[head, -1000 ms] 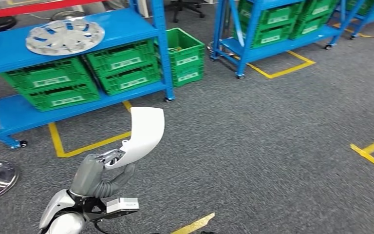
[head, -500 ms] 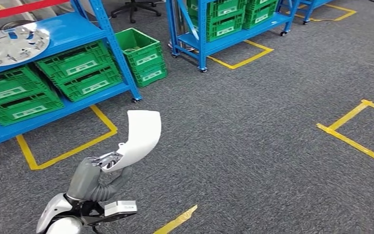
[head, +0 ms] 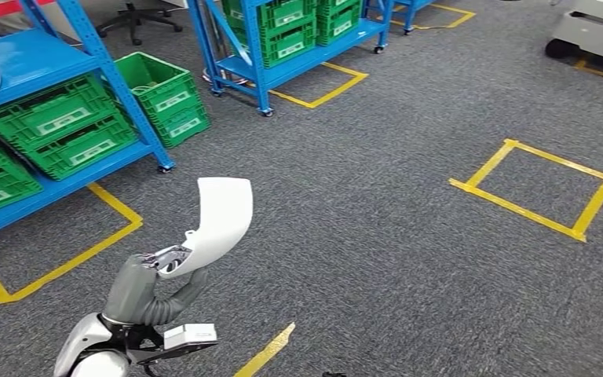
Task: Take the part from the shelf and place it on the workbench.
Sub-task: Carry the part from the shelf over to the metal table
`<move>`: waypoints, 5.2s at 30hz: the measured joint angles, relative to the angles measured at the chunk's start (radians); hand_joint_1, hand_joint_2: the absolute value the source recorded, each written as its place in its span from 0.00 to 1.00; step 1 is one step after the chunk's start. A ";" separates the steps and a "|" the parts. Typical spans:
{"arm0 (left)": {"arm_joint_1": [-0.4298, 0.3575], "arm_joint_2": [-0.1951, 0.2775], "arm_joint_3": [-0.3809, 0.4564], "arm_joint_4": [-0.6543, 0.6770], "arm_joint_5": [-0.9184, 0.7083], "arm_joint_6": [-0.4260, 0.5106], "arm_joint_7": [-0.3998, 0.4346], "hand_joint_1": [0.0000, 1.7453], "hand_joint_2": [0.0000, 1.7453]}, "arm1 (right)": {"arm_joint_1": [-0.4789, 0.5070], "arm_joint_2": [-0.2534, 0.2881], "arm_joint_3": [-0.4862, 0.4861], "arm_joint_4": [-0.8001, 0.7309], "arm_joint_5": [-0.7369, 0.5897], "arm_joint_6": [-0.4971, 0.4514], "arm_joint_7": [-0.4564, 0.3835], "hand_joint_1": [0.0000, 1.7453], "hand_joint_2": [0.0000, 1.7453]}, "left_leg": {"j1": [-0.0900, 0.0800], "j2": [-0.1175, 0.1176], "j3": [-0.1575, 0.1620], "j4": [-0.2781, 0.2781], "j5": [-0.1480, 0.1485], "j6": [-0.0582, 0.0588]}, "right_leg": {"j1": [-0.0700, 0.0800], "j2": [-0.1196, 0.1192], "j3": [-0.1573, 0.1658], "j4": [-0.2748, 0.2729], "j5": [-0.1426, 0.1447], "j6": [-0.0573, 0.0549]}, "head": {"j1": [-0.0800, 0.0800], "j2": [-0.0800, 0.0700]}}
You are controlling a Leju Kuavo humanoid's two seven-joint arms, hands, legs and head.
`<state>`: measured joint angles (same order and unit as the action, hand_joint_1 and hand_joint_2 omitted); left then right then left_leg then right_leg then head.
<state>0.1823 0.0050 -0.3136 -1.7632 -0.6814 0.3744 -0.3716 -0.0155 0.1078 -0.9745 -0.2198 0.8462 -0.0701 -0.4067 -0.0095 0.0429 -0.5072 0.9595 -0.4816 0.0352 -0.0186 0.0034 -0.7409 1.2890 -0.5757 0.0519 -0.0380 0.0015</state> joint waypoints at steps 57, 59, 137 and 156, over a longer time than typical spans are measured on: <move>-0.041 0.001 0.055 0.005 0.072 -0.031 -0.088 1.00 1.00 | -0.011 0.000 -0.032 -0.005 0.024 0.063 -0.007 0.00 1.00 | 0.001 -0.086 -0.003 0.012 -0.006 -0.003 | 0.004 0.111 0.137 -0.275 0.114 -0.040 | -0.015 0.000; -0.050 -0.001 0.058 0.007 0.073 -0.039 -0.096 1.00 1.00 | -0.011 -0.002 -0.035 -0.005 0.024 0.064 -0.013 0.00 1.00 | 0.005 -0.059 0.008 -0.022 0.007 -0.004 | 0.008 0.053 0.110 -0.234 0.082 -0.035 | -0.012 0.000; -0.156 -0.017 0.088 0.163 0.006 -0.035 -0.077 1.00 1.00 | -0.002 0.003 -0.115 -0.007 0.064 0.065 0.015 0.00 1.00 | 0.009 -0.028 -0.094 0.208 -0.131 -0.049 | 0.000 -0.003 0.171 -0.278 0.084 -0.053 | -0.013 0.000; -0.207 -0.024 0.099 0.233 -0.047 -0.024 -0.026 1.00 1.00 | -0.001 0.002 -0.117 -0.007 0.093 0.071 0.012 0.00 1.00 | 0.006 0.007 -0.043 0.036 -0.008 0.005 | 0.004 0.000 0.020 -0.005 -0.022 -0.001 | 0.000 0.000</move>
<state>-0.0252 -0.0191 -0.2143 -1.5297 -0.7280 0.3504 -0.3972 -0.0165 0.1095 -1.0913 -0.2272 0.9388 0.0006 -0.3952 -0.0036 0.0494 -0.5506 0.9954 -0.4899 0.0399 -0.0141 0.0038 -0.7205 1.2842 -0.5977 0.0508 -0.0381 0.0015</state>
